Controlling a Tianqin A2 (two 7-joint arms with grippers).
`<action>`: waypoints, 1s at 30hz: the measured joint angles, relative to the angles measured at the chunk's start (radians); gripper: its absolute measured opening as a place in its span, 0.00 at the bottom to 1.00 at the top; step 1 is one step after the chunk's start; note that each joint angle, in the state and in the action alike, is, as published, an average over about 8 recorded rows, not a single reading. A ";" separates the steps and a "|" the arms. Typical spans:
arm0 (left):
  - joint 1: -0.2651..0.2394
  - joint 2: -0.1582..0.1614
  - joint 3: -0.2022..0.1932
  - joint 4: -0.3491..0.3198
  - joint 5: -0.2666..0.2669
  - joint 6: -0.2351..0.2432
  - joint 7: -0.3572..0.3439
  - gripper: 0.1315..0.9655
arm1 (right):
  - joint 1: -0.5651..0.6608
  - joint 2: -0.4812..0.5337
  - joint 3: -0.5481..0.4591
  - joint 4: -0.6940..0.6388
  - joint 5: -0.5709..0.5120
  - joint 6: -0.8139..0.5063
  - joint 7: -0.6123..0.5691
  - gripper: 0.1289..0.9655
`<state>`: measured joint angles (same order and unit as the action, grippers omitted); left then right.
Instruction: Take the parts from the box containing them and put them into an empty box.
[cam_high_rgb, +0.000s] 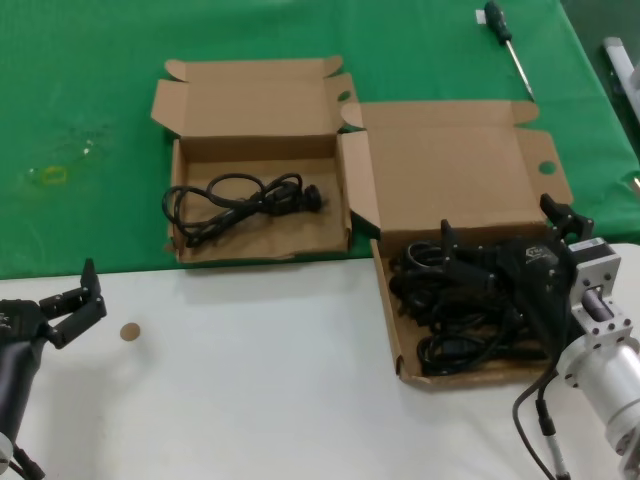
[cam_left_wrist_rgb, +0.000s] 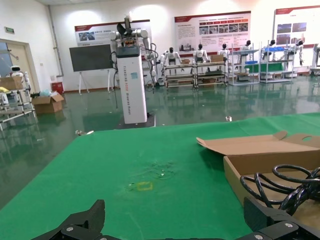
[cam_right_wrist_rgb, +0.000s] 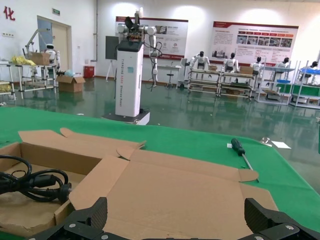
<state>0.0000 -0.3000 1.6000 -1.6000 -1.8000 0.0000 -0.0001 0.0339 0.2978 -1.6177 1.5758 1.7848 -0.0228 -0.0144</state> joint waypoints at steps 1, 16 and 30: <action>0.000 0.000 0.000 0.000 0.000 0.000 0.000 1.00 | 0.000 0.000 0.000 0.000 0.000 0.000 0.000 1.00; 0.000 0.000 0.000 0.000 0.000 0.000 0.000 1.00 | 0.000 0.000 0.000 0.000 0.000 0.000 0.000 1.00; 0.000 0.000 0.000 0.000 0.000 0.000 0.000 1.00 | 0.000 0.000 0.000 0.000 0.000 0.000 0.000 1.00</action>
<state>0.0000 -0.3000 1.6000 -1.6000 -1.8000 0.0000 0.0000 0.0339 0.2978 -1.6177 1.5757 1.7848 -0.0228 -0.0145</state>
